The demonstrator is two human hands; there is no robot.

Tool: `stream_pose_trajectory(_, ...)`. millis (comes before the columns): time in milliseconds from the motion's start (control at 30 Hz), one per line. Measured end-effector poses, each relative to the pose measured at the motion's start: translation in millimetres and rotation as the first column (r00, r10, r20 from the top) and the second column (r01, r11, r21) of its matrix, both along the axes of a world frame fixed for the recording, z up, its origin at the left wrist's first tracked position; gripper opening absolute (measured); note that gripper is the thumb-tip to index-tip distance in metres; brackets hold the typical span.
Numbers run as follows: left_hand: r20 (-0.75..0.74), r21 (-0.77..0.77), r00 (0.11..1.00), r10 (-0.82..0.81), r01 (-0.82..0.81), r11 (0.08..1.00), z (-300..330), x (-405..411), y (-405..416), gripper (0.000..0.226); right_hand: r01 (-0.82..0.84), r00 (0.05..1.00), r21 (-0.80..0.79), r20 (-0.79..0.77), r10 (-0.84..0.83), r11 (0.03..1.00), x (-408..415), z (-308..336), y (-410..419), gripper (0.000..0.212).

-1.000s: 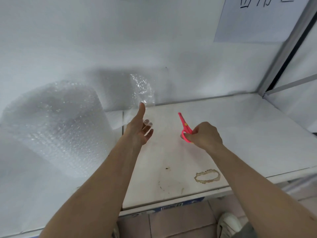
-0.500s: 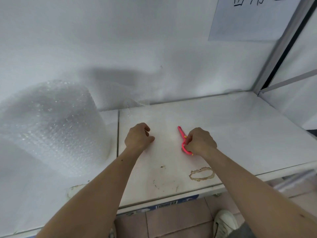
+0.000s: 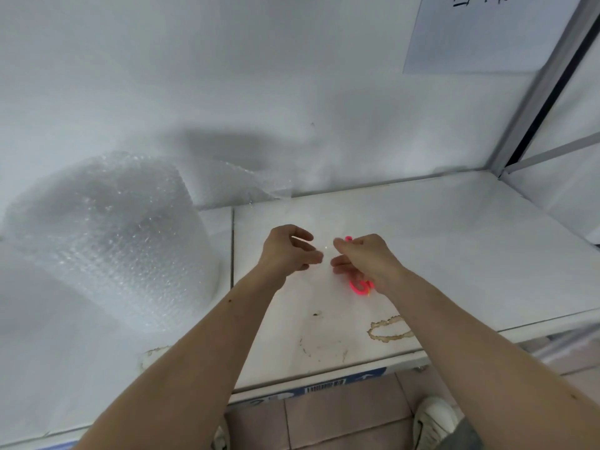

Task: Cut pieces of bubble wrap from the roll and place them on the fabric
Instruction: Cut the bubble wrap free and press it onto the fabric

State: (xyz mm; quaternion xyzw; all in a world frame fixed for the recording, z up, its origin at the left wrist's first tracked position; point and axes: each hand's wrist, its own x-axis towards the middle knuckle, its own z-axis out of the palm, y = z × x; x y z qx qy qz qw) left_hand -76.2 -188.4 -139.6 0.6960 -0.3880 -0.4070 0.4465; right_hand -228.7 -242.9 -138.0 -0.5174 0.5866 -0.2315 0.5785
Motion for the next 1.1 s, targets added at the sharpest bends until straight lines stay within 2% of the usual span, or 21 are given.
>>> stream_pose_trajectory(100, -0.077, -0.027, 0.990, -0.120, 0.118, 0.993, 9, -2, 7, 0.044, 0.063, 0.988, 0.129, 0.135, -0.081, 0.990, 4, 5, 1, 0.041)
stream_pose_trajectory(200, -0.070, -0.005, 0.980, -0.186, 0.186, 0.983, 13, 1, 12, 0.045, 0.111, 0.953, 0.174, 0.262, -0.155, 0.979, 3, 9, 0, 0.040)
stream_pose_trajectory(367, -0.098, 0.068, 0.967, -0.234, 0.241, 0.968, 15, 8, 17, 0.048, 0.151, 0.931, 0.030, 0.333, -0.152, 0.988, -1, 9, 1, 0.013)
stream_pose_trajectory(533, -0.265, 0.045, 0.940, -0.218, 0.237, 0.970, 16, 10, 16, 0.032, 0.176, 0.961, -0.188, 0.245, -0.128, 0.966, -4, 5, -3, 0.015)
stream_pose_trajectory(667, -0.397, 0.040, 0.901, -0.176, 0.208, 0.977, 18, 10, 14, 0.015, 0.114, 0.986, -0.356, 0.157, -0.060, 0.927, -5, 7, -1, 0.012)
stream_pose_trajectory(867, -0.557, 0.033, 0.830, -0.046, 0.078, 0.996, 19, 8, 8, 0.011, -0.057, 0.998, -0.503, -0.037, 0.044, 0.862, -7, 9, -1, 0.018)
stream_pose_trajectory(900, -0.583, 0.046, 0.812, -0.020, 0.057, 0.997, 20, 7, 7, 0.015, -0.077, 0.997, -0.516, -0.060, 0.054, 0.853, -7, 10, -1, 0.018)
stream_pose_trajectory(1000, -0.652, 0.095, 0.755, 0.068, -0.008, 0.995, 22, 5, 6, 0.049, -0.120, 0.991, -0.533, -0.108, 0.073, 0.837, -7, 12, 0, 0.019)
stream_pose_trajectory(1100, -0.645, 0.116, 0.757, 0.101, -0.033, 0.993, 21, 6, 5, 0.078, -0.147, 0.985, -0.531, -0.152, 0.076, 0.834, -6, 14, 1, 0.020)
